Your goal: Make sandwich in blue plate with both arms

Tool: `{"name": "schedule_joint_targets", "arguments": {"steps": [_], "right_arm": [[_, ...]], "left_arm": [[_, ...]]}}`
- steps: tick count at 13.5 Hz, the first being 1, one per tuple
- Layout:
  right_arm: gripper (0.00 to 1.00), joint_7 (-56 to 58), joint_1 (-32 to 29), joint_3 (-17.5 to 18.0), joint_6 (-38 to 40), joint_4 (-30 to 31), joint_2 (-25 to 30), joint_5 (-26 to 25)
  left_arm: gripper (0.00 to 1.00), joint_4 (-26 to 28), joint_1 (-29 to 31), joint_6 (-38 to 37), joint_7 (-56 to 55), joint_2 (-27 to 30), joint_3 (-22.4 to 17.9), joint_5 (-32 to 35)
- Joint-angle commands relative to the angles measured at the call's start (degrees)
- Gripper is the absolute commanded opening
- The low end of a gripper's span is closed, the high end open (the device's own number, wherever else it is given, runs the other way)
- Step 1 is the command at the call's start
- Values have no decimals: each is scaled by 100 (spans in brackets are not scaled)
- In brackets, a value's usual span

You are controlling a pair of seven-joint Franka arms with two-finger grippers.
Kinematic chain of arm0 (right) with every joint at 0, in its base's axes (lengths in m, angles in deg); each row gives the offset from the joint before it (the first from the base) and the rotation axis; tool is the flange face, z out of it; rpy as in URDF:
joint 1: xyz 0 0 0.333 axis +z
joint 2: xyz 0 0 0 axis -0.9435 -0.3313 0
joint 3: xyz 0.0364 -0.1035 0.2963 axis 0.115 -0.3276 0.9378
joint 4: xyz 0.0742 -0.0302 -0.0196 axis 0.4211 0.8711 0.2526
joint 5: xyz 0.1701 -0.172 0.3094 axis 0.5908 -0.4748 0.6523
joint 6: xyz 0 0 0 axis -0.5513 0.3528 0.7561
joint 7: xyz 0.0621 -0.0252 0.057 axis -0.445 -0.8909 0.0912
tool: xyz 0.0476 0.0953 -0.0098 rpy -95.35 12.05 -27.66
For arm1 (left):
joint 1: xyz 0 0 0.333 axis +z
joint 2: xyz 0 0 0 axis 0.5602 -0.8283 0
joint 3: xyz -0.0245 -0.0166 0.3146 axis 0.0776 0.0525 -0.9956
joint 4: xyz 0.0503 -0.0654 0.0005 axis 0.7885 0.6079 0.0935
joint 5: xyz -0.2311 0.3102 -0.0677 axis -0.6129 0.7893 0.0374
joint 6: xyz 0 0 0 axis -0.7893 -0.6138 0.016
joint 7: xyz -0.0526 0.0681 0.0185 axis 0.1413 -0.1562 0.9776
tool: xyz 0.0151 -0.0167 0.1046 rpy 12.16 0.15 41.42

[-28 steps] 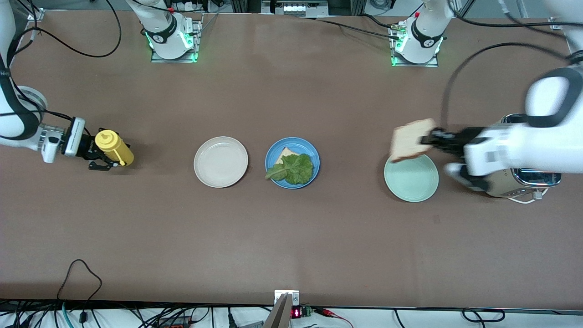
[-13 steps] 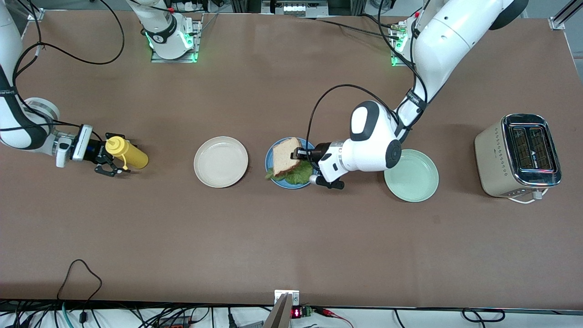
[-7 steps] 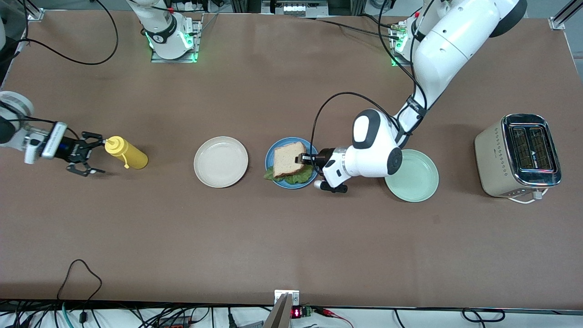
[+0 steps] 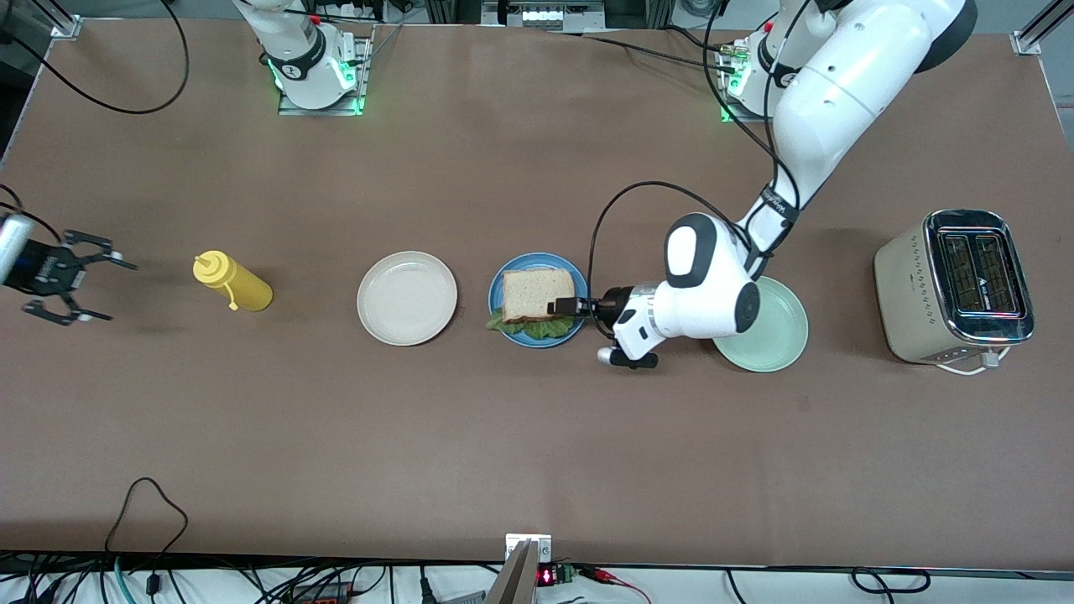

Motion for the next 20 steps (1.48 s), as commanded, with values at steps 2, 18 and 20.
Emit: {"name": "schedule_joint_targets", "arguments": {"steps": [2, 18, 20], "right_arm": [[100, -1874, 1024, -420, 198, -25, 1132, -743], [100, -10071, 5396, -2347, 1622, -693, 2181, -3793], [100, -10054, 5387, -2347, 1542, -702, 2050, -3935]], "left_arm": [[100, 361, 26, -96, 105, 901, -220, -58], [100, -183, 528, -3398, 140, 3485, -3041, 3501], [100, -113, 554, -4023, -35, 3776, -2990, 3493]]}}
